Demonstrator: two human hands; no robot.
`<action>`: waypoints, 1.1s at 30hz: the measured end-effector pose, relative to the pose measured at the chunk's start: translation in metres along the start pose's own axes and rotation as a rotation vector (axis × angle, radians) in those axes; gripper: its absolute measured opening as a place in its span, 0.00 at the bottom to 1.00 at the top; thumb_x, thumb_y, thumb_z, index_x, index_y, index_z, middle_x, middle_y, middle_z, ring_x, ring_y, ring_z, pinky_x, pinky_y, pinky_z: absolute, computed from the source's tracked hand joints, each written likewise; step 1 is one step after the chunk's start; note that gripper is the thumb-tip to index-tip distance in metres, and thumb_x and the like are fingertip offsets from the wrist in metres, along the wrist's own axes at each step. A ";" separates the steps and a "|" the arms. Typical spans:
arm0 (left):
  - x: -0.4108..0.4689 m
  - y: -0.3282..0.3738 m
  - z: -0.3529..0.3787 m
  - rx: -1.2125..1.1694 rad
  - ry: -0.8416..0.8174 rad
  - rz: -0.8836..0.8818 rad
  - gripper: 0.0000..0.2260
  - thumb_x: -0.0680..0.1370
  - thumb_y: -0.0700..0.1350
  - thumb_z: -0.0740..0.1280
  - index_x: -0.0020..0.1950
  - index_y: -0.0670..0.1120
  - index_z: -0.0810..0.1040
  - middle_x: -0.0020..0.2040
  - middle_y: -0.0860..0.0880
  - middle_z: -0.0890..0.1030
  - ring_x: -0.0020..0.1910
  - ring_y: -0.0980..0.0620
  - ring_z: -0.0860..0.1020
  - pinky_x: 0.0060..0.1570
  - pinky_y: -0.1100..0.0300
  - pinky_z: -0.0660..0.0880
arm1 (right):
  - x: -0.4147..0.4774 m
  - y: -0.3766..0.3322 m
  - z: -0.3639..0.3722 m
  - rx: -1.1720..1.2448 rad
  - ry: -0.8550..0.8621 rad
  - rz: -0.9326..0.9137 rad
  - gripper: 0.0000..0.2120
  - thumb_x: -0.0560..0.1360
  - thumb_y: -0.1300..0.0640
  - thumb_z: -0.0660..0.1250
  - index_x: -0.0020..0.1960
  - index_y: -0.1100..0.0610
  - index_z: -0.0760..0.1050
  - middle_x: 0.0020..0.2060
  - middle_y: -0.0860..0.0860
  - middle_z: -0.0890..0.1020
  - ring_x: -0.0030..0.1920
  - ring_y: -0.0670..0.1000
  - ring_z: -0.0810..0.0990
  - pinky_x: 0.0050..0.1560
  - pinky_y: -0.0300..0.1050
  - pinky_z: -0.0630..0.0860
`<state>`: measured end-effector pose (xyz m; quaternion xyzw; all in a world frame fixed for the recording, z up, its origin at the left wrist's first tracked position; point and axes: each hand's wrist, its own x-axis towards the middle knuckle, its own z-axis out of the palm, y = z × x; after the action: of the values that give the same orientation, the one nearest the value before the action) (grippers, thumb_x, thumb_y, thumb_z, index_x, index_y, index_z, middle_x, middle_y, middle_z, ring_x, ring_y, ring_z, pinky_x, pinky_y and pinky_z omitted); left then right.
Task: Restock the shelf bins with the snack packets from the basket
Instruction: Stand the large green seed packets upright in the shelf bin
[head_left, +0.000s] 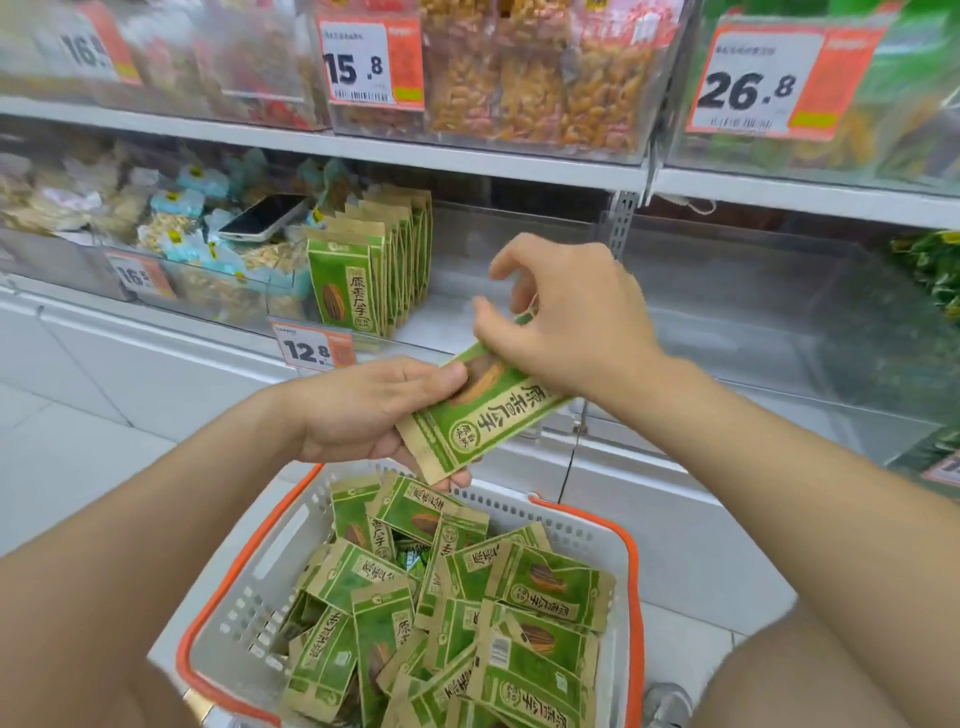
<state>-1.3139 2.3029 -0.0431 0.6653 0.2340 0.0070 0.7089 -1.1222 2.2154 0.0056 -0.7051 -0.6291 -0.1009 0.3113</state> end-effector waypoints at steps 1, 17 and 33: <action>0.000 0.001 -0.002 0.007 0.052 0.057 0.21 0.82 0.57 0.59 0.59 0.43 0.82 0.53 0.36 0.85 0.48 0.40 0.87 0.46 0.50 0.85 | 0.003 0.001 0.003 0.072 0.109 0.021 0.19 0.73 0.39 0.69 0.61 0.44 0.76 0.46 0.43 0.81 0.47 0.49 0.80 0.48 0.50 0.79; 0.012 0.029 -0.016 0.045 0.651 0.357 0.16 0.89 0.50 0.55 0.65 0.49 0.81 0.58 0.49 0.87 0.59 0.52 0.85 0.65 0.50 0.78 | 0.020 -0.019 0.038 1.079 -0.143 0.482 0.09 0.79 0.60 0.73 0.53 0.66 0.83 0.41 0.59 0.88 0.41 0.59 0.89 0.43 0.52 0.86; -0.005 0.030 -0.127 1.081 1.105 -0.110 0.22 0.76 0.36 0.68 0.68 0.43 0.67 0.67 0.39 0.66 0.64 0.34 0.70 0.63 0.39 0.72 | 0.088 -0.028 0.133 0.329 -0.167 0.133 0.08 0.78 0.53 0.74 0.53 0.54 0.78 0.45 0.48 0.83 0.50 0.54 0.77 0.45 0.47 0.66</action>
<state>-1.3530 2.4240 -0.0138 0.8061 0.5574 0.1875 0.0656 -1.1657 2.3632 -0.0433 -0.6906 -0.6128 0.0830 0.3752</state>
